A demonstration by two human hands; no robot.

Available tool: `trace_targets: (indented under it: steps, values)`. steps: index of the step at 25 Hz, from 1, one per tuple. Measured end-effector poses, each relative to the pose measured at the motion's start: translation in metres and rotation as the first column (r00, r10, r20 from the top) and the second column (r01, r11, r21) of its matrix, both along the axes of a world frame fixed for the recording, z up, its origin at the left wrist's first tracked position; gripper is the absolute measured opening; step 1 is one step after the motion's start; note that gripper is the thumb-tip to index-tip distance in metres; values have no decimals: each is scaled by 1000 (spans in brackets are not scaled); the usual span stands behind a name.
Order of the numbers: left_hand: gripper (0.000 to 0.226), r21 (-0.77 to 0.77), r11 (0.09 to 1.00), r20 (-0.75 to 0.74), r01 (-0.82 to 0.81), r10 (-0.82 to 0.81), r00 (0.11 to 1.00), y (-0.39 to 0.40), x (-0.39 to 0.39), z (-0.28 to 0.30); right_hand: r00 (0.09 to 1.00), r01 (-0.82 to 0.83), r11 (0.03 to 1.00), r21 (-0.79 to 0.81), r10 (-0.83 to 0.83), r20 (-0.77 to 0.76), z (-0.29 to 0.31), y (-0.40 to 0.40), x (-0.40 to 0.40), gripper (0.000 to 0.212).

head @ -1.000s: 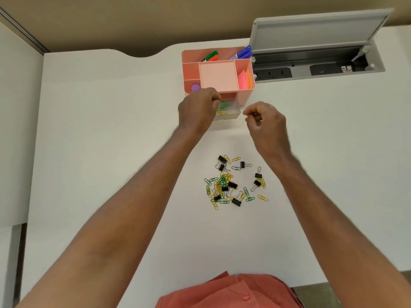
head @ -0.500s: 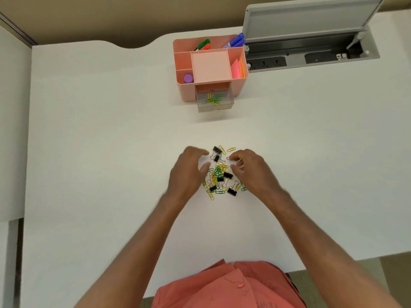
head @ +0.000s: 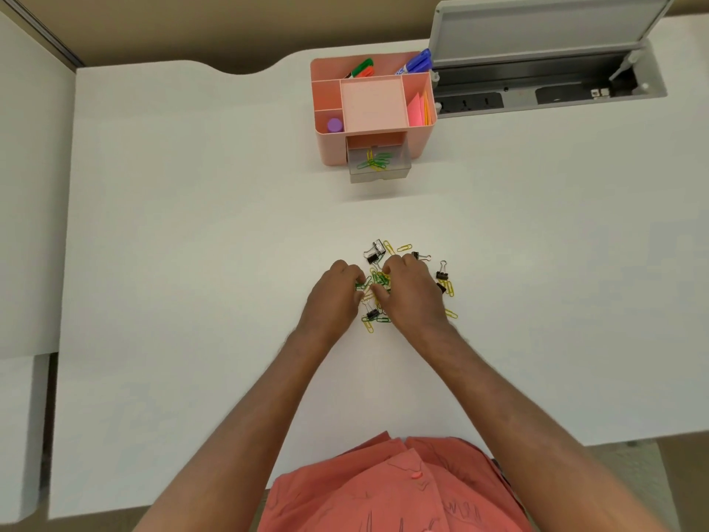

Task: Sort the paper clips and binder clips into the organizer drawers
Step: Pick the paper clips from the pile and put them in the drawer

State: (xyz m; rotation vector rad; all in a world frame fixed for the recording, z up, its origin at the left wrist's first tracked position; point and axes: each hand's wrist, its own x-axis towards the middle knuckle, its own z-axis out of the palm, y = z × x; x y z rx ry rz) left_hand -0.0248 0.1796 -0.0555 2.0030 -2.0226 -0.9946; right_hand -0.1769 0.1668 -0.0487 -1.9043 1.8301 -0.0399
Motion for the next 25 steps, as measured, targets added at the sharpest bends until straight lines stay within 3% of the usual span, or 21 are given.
trace_targets:
  steps: [2,8,11,15,19,25]
  values:
    - [12,8,1000,21,-3,3,1000,-3,0,0,1000,11,1000,13,-11,18,-1,-2,0,28]
    - [13,10,999,10,-49,49,999,-3,-3,-2,973,110,983,146,-136,187,-1,-10,-12,14]
    - [29,10,997,-56,-74,74,996,0,-6,-2,932,158,962,225,-220,287,-1,-15,-20,9]
    - [59,13,999,-40,44,-43,998,-2,-10,1,840,232,912,338,-363,404,1,-22,-32,5]
    - [38,-40,998,11,58,-58,998,-9,-14,-1,706,282,852,440,-495,505,9,-24,-45,12]
    - [24,-45,997,36,57,-56,998,-13,-17,-5,540,252,859,446,-507,672,45,-46,-52,12]
